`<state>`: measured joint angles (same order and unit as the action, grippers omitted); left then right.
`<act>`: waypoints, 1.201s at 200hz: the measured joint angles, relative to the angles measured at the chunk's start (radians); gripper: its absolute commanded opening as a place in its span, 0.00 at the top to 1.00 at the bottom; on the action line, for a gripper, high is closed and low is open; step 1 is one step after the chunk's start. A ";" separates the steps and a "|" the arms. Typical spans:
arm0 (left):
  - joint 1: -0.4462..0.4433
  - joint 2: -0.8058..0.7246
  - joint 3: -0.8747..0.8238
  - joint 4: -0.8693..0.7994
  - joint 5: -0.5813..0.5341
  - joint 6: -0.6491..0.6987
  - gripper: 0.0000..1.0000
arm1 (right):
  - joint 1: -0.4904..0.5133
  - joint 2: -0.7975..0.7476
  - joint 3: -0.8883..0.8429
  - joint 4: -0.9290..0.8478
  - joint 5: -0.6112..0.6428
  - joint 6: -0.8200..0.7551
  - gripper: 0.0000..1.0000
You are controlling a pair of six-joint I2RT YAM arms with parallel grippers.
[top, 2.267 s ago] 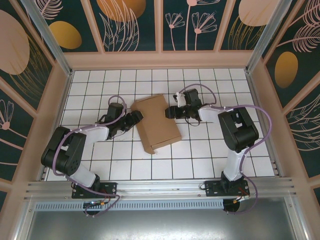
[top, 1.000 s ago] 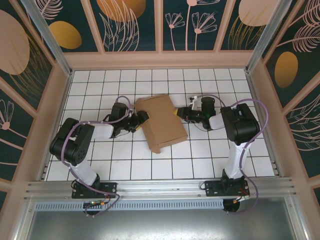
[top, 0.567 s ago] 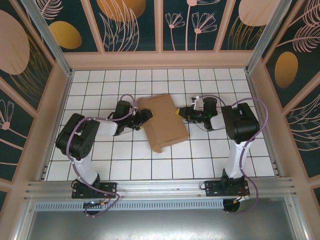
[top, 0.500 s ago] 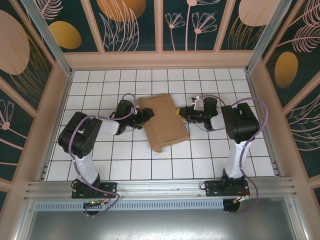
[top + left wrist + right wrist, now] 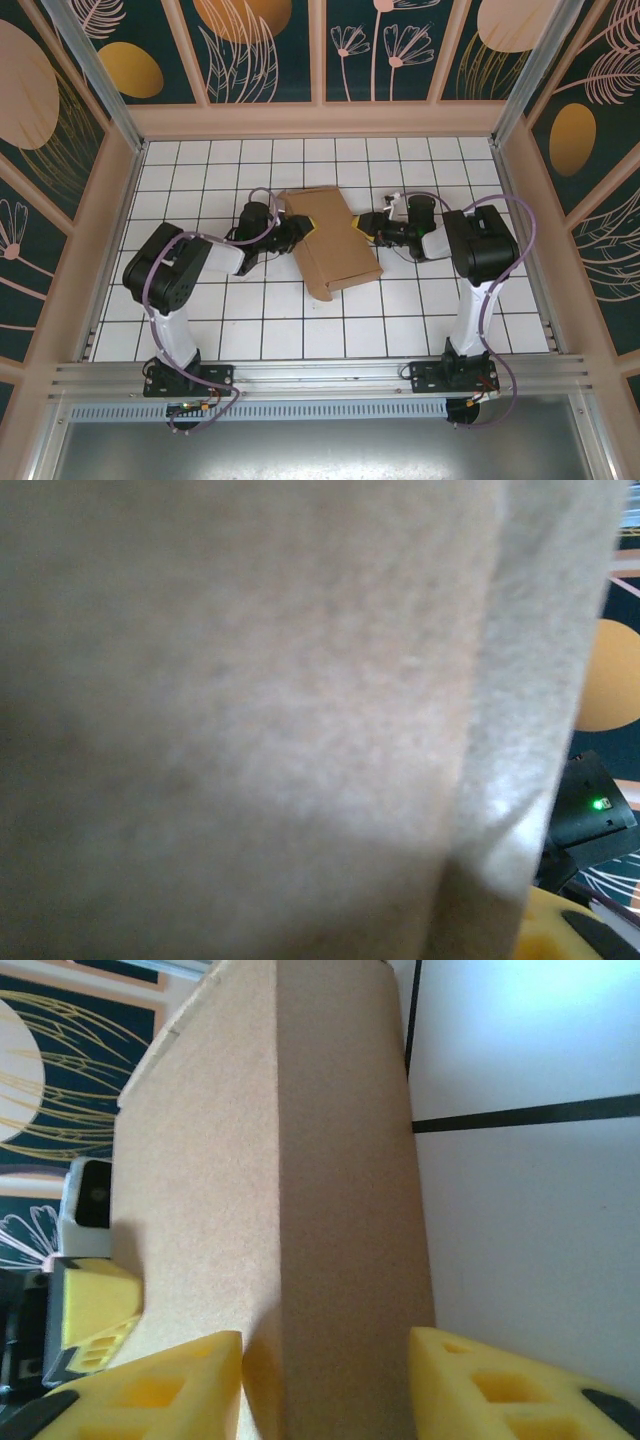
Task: Fold the paper box
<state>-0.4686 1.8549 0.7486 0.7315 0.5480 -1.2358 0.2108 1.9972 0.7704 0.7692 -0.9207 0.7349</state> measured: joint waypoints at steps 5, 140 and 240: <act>-0.002 -0.011 -0.001 -0.011 -0.008 0.000 0.80 | 0.005 -0.013 0.000 -0.015 0.012 -0.005 0.42; -0.003 -0.372 0.133 -0.689 -0.325 -0.046 0.73 | 0.422 -0.651 0.101 -0.660 0.702 -0.686 0.29; -0.001 -0.402 0.233 -1.085 -0.514 -0.106 0.75 | 0.701 -0.556 0.111 -0.644 0.696 -1.073 0.13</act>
<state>-0.4694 1.4528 0.9821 -0.3534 0.0338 -1.3418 0.9115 1.4410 0.8810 0.1253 -0.2245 -0.3378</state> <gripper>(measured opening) 0.362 0.870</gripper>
